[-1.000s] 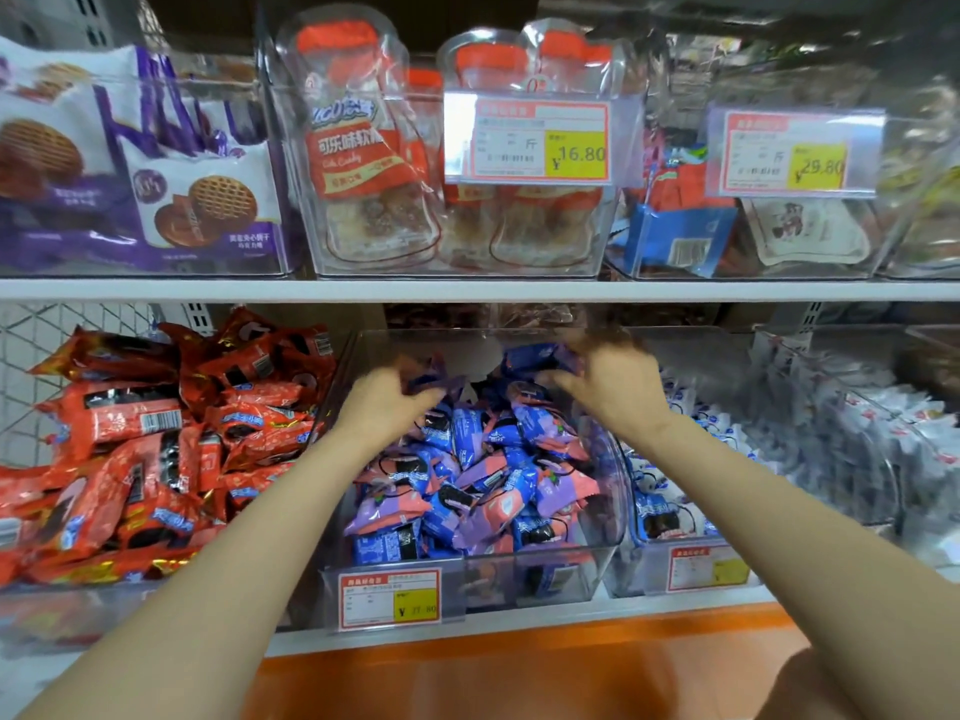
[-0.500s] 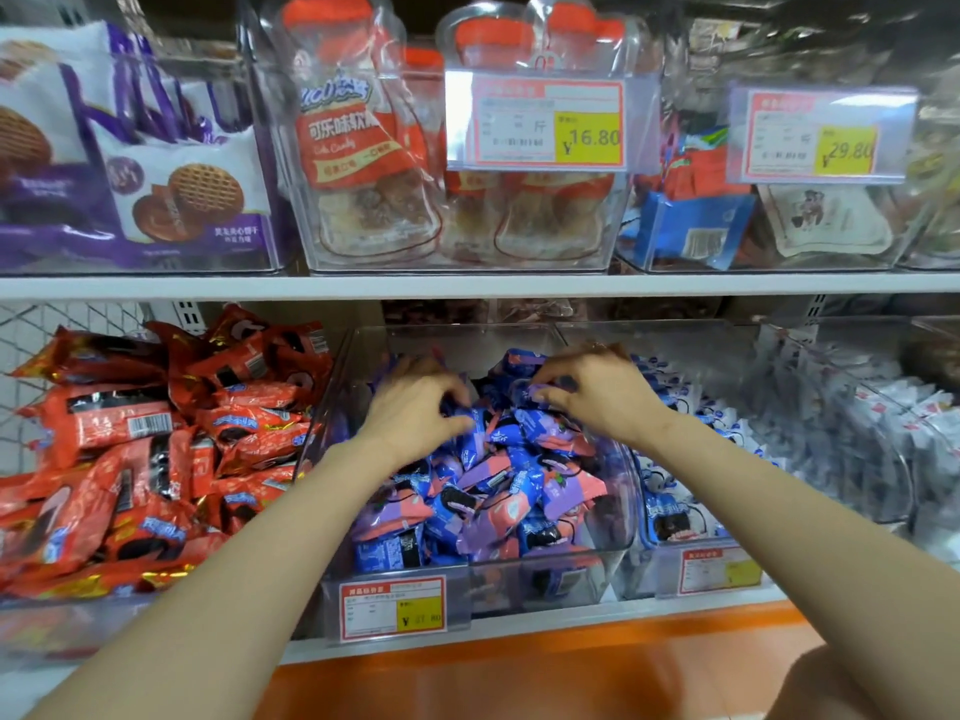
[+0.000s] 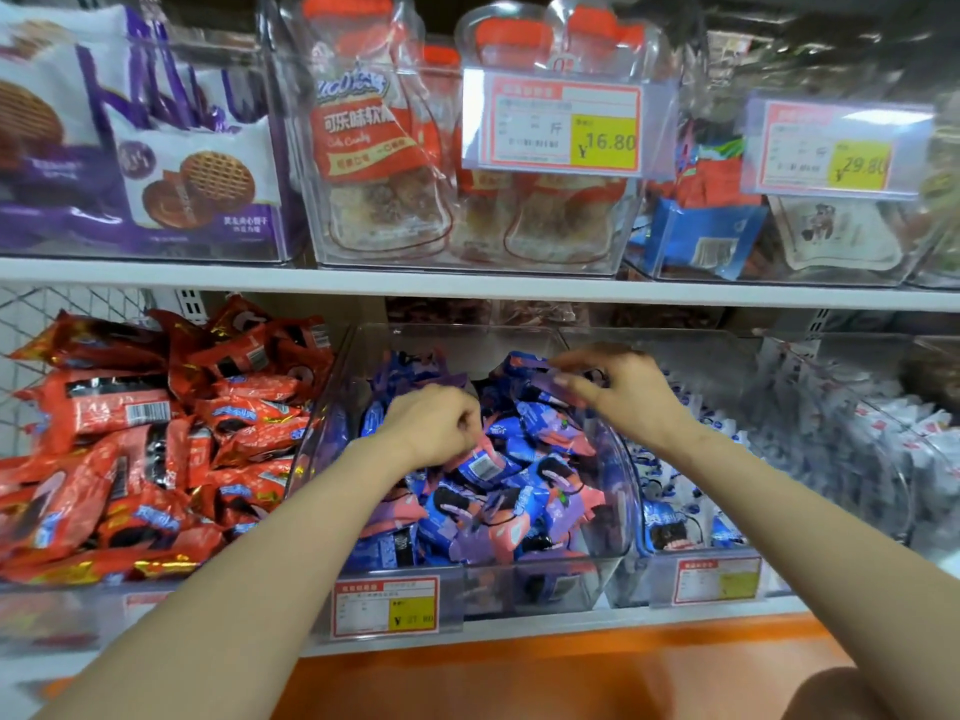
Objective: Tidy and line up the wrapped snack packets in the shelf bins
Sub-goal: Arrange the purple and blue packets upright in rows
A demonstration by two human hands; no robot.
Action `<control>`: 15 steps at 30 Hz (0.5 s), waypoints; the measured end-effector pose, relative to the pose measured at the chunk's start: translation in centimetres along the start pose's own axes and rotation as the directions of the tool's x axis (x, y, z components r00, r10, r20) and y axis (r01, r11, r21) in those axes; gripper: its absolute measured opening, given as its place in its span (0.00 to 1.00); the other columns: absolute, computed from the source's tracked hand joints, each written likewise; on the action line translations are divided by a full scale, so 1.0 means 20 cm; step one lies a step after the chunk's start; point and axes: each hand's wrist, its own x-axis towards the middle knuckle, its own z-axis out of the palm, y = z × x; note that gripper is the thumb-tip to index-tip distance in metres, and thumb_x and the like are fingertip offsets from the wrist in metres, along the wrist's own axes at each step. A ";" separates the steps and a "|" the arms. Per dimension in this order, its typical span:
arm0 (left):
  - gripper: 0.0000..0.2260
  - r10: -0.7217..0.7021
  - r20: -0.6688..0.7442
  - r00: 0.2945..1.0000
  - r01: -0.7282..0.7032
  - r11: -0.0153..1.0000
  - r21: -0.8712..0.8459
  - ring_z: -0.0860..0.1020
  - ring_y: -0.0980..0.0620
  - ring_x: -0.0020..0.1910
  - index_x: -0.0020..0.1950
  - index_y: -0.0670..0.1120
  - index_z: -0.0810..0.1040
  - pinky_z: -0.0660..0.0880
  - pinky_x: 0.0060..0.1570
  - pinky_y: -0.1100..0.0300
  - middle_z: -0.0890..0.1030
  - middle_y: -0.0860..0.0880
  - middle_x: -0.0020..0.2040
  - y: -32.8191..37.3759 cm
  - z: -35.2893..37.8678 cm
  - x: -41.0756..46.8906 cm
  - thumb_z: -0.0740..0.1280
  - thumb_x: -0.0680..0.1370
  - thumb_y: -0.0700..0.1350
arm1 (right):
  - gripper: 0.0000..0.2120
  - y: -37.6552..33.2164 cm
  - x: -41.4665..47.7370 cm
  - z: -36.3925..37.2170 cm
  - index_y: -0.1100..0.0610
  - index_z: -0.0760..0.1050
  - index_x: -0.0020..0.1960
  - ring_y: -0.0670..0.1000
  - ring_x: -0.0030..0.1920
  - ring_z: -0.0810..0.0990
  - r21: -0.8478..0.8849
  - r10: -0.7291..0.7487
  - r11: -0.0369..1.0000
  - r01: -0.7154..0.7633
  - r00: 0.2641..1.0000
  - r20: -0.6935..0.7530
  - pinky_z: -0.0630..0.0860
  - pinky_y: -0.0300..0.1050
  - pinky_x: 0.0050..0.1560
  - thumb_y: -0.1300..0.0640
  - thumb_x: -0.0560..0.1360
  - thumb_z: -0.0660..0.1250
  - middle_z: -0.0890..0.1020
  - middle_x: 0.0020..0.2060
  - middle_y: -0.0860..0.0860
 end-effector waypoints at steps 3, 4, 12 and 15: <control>0.03 -0.028 -0.023 0.999 0.025 0.988 -0.151 0.78 0.49 0.46 0.43 0.52 0.76 0.74 0.49 0.56 0.80 0.52 0.45 -0.04 -0.03 0.02 0.66 0.76 0.45 | 0.11 -0.01 -0.01 -0.02 0.52 0.81 0.56 0.48 0.56 0.78 0.049 0.008 0.999 -0.009 1.000 0.019 0.70 0.39 0.55 0.54 0.74 0.69 0.82 0.54 0.47; 0.05 -0.040 -0.032 0.999 0.030 0.963 -0.268 0.77 0.49 0.41 0.41 0.51 0.74 0.76 0.47 0.54 0.79 0.51 0.41 -0.05 -0.04 0.02 0.66 0.76 0.43 | 0.11 -0.02 -0.01 -0.03 0.53 0.81 0.56 0.47 0.57 0.78 0.063 0.004 0.998 -0.006 0.999 0.033 0.69 0.38 0.55 0.54 0.74 0.70 0.82 0.55 0.47; 0.08 -0.071 -0.225 0.972 -0.097 0.749 -0.655 0.77 0.53 0.34 0.40 0.51 0.75 0.76 0.37 0.58 0.81 0.48 0.38 0.02 -0.15 0.02 0.67 0.76 0.39 | 0.21 -0.11 0.00 0.01 0.51 0.77 0.61 0.45 0.60 0.76 0.221 -0.042 0.975 0.010 0.989 0.143 0.71 0.43 0.61 0.48 0.70 0.73 0.80 0.58 0.44; 0.10 -0.056 -0.285 0.957 -0.181 0.652 -0.736 0.77 0.62 0.32 0.40 0.50 0.76 0.76 0.33 0.67 0.81 0.51 0.39 0.07 -0.20 0.01 0.66 0.76 0.36 | 0.19 -0.15 -0.01 0.01 0.55 0.78 0.60 0.45 0.55 0.78 0.269 -0.055 0.963 0.020 0.991 0.121 0.71 0.39 0.55 0.52 0.70 0.73 0.81 0.55 0.47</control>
